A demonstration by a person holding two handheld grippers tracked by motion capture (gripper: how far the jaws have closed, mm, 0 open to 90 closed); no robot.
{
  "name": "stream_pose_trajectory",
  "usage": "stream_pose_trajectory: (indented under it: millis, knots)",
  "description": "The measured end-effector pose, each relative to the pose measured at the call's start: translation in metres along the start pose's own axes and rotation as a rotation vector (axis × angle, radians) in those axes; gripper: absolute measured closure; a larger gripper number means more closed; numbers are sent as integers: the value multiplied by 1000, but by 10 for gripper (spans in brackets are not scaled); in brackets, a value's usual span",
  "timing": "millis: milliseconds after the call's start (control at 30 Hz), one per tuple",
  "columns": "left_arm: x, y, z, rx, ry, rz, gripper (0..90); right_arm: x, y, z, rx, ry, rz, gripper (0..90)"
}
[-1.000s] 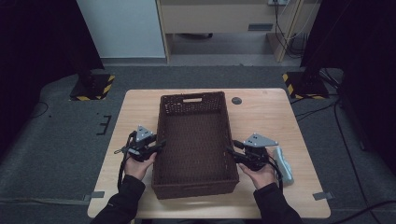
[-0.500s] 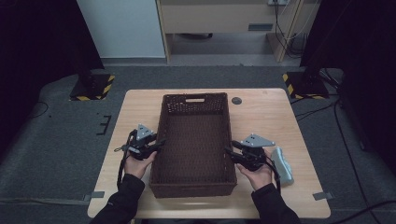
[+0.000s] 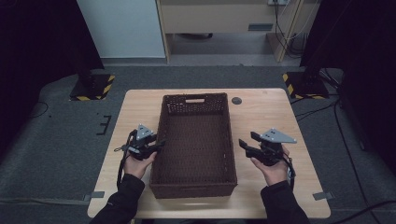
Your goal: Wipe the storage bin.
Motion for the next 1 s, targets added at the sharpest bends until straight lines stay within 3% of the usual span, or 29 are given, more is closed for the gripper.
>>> stream_pose_trajectory:
  millis: [400,800,1000]
  knots:
    - [-1,-1,0,5,2,-1,551,51,-32,24,-106,-145,-47,374]
    - [-2,-1,0,7,-6,9,550,68,-63,37,-176,-216,-80,370]
    - [-2,-1,0,8,-3,5,551,70,-79,51,-211,-220,-103,440]
Point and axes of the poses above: each handheld gripper's, and its own axes: z roughly backward along the jaws, y roughly out of its top, x roughly to its right, the point moved 1 cm from there along -z, roughly forward along the jaws, and after that the axes turned 2 degrees about x, right-handed, at the moved point
